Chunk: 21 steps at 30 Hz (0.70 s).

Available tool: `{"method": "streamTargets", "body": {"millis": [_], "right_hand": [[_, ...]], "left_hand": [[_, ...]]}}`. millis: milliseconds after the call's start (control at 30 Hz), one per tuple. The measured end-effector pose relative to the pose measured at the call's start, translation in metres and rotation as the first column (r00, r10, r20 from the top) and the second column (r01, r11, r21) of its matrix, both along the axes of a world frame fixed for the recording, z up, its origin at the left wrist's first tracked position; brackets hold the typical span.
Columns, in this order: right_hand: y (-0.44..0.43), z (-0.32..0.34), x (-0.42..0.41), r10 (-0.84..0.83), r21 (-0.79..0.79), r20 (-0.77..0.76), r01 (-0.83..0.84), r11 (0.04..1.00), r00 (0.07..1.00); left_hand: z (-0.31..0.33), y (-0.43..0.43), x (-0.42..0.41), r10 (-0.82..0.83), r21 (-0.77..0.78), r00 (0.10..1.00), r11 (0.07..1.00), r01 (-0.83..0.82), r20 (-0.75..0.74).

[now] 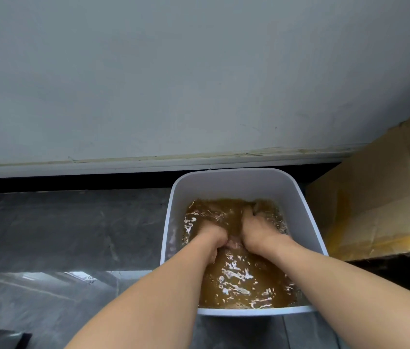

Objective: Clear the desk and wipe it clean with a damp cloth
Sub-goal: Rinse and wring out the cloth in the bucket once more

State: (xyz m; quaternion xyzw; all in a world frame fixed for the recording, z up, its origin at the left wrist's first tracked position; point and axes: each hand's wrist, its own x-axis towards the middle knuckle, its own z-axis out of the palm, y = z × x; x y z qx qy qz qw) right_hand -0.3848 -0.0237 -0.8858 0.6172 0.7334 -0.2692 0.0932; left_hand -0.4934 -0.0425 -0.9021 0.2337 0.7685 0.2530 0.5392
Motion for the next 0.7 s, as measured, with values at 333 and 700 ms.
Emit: {"method": "streamTargets", "body": {"millis": [333,700], "right_hand": [[-0.021,0.017,-0.039,-0.429,-0.135,-0.441,0.414,0.900,0.789],[-0.005,0.015,-0.009,-0.354,0.108,-0.322,0.405,0.908,0.878]], "left_hand": [[-0.004,0.004,-0.004,0.216,-0.055,0.896,0.976,-0.211,0.388],[0.019,0.003,-0.003,0.021,-0.122,0.898,0.992,0.037,0.440]]}}
